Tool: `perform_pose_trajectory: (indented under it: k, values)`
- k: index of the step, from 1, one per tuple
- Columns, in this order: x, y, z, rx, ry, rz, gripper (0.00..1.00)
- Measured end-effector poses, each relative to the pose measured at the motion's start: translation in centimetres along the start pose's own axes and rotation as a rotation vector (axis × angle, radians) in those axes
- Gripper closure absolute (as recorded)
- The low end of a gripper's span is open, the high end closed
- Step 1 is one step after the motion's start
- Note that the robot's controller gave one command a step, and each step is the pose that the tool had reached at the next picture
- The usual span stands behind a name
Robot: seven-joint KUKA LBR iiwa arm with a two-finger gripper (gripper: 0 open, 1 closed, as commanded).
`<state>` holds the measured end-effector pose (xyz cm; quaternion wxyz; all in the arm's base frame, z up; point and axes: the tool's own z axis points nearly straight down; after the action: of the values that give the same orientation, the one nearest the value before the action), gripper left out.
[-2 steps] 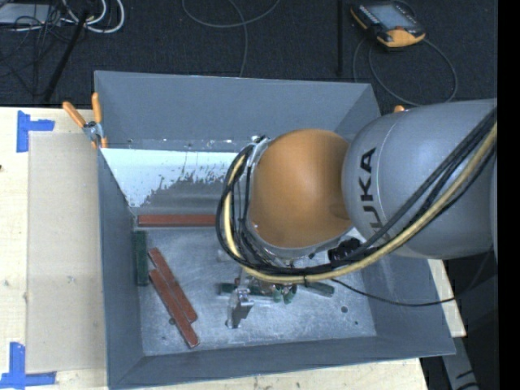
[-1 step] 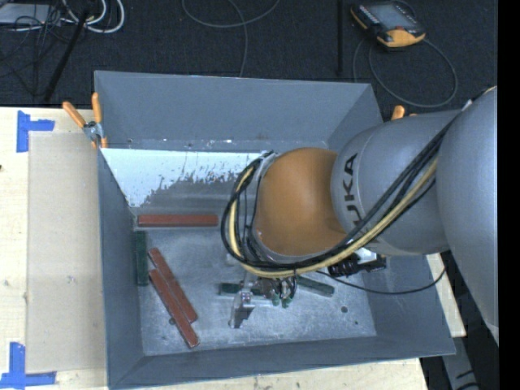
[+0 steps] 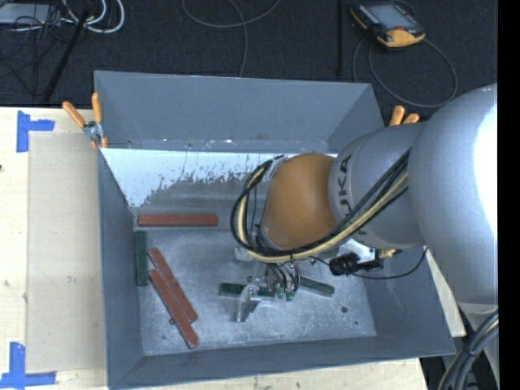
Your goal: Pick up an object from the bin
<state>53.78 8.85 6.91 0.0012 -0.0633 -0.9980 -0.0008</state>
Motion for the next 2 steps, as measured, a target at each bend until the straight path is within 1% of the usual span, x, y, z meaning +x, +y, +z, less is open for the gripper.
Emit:
perform_pose_trajectory:
  k: [1, 2]
  values:
    - [2.84, -0.29, -0.48, -0.006, -0.02, 0.089, 0.0]
    - [2.35, -1.04, -0.39, -0.007, -0.011, 0.159, 0.0]
